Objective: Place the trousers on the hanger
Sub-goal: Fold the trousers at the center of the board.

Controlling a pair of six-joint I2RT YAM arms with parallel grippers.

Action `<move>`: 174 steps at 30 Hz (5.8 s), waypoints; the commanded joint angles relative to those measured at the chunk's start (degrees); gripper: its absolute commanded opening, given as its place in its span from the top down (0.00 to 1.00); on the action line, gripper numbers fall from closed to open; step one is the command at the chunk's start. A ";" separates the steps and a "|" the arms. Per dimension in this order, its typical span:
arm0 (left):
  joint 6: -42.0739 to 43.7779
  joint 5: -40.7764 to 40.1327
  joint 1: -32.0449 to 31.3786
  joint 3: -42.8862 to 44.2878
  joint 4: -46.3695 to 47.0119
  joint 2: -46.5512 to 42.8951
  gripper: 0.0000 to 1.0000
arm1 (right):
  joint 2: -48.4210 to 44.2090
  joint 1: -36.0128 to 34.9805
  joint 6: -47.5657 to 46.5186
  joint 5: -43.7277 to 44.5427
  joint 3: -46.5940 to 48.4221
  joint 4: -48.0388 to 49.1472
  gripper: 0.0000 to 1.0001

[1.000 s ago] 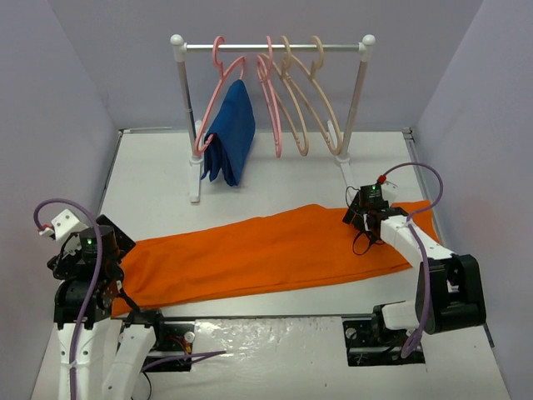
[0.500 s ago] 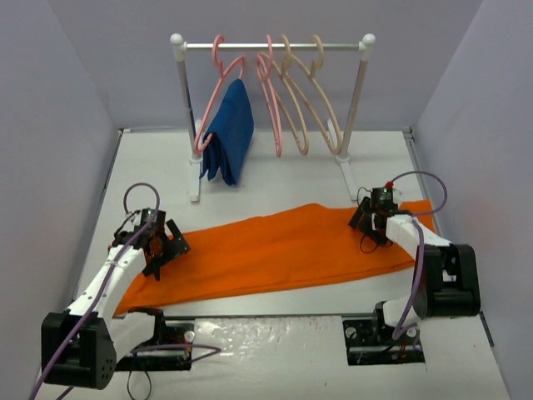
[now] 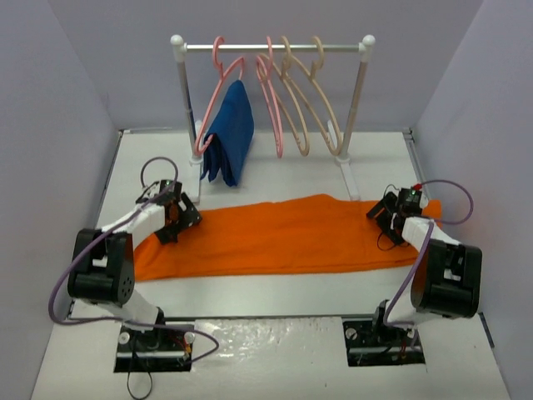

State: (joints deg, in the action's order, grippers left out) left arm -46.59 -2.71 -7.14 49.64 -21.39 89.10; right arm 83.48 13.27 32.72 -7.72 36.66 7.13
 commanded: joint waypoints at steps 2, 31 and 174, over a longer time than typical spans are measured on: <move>-0.36 3.99 0.02 4.07 7.41 2.70 0.08 | 2.48 0.89 -1.38 4.12 0.46 -1.93 0.34; 27.88 7.43 28.49 12.10 -10.34 -7.83 0.12 | -20.21 -28.30 -12.42 -4.40 -1.24 -2.28 0.32; 27.29 -2.09 33.50 18.68 -9.18 9.70 0.08 | -21.50 -28.53 -12.47 -2.97 -6.10 0.50 0.33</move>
State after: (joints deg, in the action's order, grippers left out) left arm -25.73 -3.56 26.24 62.76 -27.44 94.01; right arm 63.89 -14.72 20.91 -9.30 30.67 4.54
